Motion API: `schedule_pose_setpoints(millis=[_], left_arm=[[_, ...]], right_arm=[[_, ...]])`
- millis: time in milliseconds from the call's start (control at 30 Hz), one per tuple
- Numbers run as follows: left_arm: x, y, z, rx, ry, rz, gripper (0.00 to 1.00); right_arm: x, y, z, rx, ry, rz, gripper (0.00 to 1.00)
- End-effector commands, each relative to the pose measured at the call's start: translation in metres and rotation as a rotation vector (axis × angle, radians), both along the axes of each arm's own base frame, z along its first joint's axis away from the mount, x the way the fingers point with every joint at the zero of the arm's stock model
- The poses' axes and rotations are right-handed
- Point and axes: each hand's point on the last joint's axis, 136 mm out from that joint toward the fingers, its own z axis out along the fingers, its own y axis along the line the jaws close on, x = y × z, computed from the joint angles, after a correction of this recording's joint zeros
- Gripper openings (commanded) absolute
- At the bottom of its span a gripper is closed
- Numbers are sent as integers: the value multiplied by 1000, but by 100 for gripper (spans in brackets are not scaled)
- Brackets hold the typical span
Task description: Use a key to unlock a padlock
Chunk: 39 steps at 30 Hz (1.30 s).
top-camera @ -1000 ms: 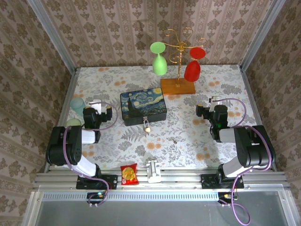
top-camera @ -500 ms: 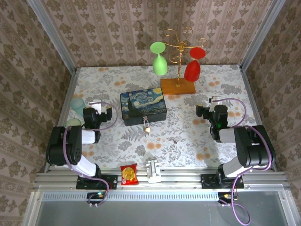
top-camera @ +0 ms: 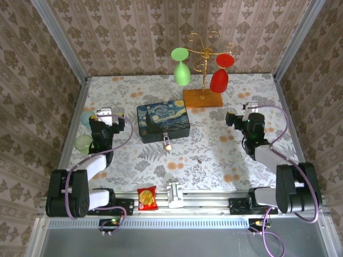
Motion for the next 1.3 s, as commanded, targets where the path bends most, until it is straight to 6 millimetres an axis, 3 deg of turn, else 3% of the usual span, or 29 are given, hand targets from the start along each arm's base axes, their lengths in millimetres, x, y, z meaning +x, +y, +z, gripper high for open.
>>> schedule_pose_setpoints(millis=[0, 200, 300, 433, 633, 733, 933, 1267], left_arm=[[-2, -2, 7, -54, 57, 10, 100], [-19, -58, 44, -349, 0, -278, 100], [-32, -72, 50, -491, -19, -358, 100], [-45, -90, 34, -596, 114, -342, 100], [-84, -148, 7, -548, 262, -429, 100], [-106, -179, -8, -578, 334, -496, 100], [-139, -217, -19, -594, 383, -554, 100], [-152, -249, -20, -486, 413, -585, 100]], right_arm=[[-10, 5, 0, 131, 93, -9, 100], [-19, 47, -4, 344, 186, 133, 100], [-28, 71, -14, 360, 278, 178, 99], [-53, 106, -36, 304, 436, 239, 96], [-100, 155, -79, 244, 657, 307, 78], [-119, 167, -94, 227, 723, 316, 65], [-146, 190, -121, 244, 842, 375, 52], [-163, 194, -138, 171, 918, 351, 42]])
